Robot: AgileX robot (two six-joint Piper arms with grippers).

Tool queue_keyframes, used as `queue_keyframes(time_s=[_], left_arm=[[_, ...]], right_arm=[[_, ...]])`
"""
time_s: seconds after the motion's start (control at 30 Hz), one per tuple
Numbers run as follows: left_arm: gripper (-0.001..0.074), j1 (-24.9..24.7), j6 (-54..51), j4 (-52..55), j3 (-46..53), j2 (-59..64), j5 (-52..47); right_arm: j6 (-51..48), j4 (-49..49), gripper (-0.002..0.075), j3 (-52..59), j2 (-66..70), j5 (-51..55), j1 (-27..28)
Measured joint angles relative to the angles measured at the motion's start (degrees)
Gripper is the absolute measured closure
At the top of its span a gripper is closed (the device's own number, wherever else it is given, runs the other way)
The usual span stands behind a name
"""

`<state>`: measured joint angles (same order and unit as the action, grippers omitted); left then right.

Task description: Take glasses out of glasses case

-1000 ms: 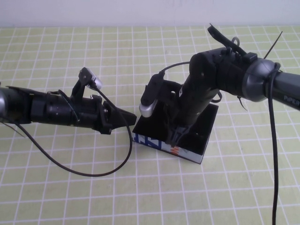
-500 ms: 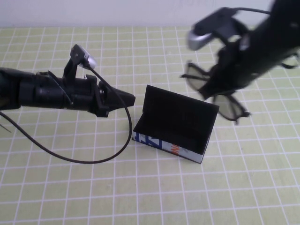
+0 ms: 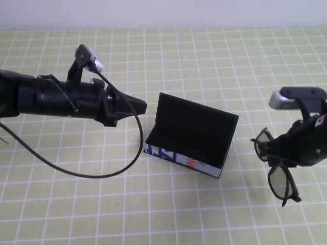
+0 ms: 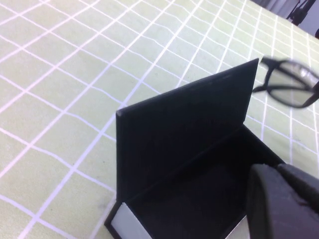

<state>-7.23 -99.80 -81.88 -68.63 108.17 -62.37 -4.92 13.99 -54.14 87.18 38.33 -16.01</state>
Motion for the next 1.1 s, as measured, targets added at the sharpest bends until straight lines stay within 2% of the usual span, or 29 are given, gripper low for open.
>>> queue_keyframes(time_s=[0.2,0.3,0.57,0.67,0.83,1.0,1.1], left_arm=[[0.0739,0.00,0.66,0.22,0.00,0.00,0.00],[0.0739,0.00,0.90,0.91,0.00,0.00,0.00],[0.0739,0.00,2.14,2.10,0.00,-0.03,0.00],[0.0739,0.00,3.52,1.75,0.00,-0.56,0.11],[0.0739,0.00,9.84,1.75,0.00,-4.74,2.57],[0.0739,0.00,14.09,2.10,0.12,-11.39,4.00],[0.0739,0.00,15.57,1.27,2.64,-18.08,8.76]], right_arm=[[0.00,1.43,0.0706,1.92,4.19,-3.17,0.00],[0.00,1.64,0.0680,1.92,6.03,-3.42,0.00],[0.00,1.76,0.0452,1.30,7.33,-3.55,0.00],[0.09,1.76,0.0414,0.23,5.40,-2.09,0.00],[0.86,1.84,0.0435,-0.16,-3.14,3.81,0.00],[0.99,1.42,0.0522,0.39,-16.78,13.06,0.00],[0.95,0.86,0.0573,2.56,-28.38,16.06,0.00]])
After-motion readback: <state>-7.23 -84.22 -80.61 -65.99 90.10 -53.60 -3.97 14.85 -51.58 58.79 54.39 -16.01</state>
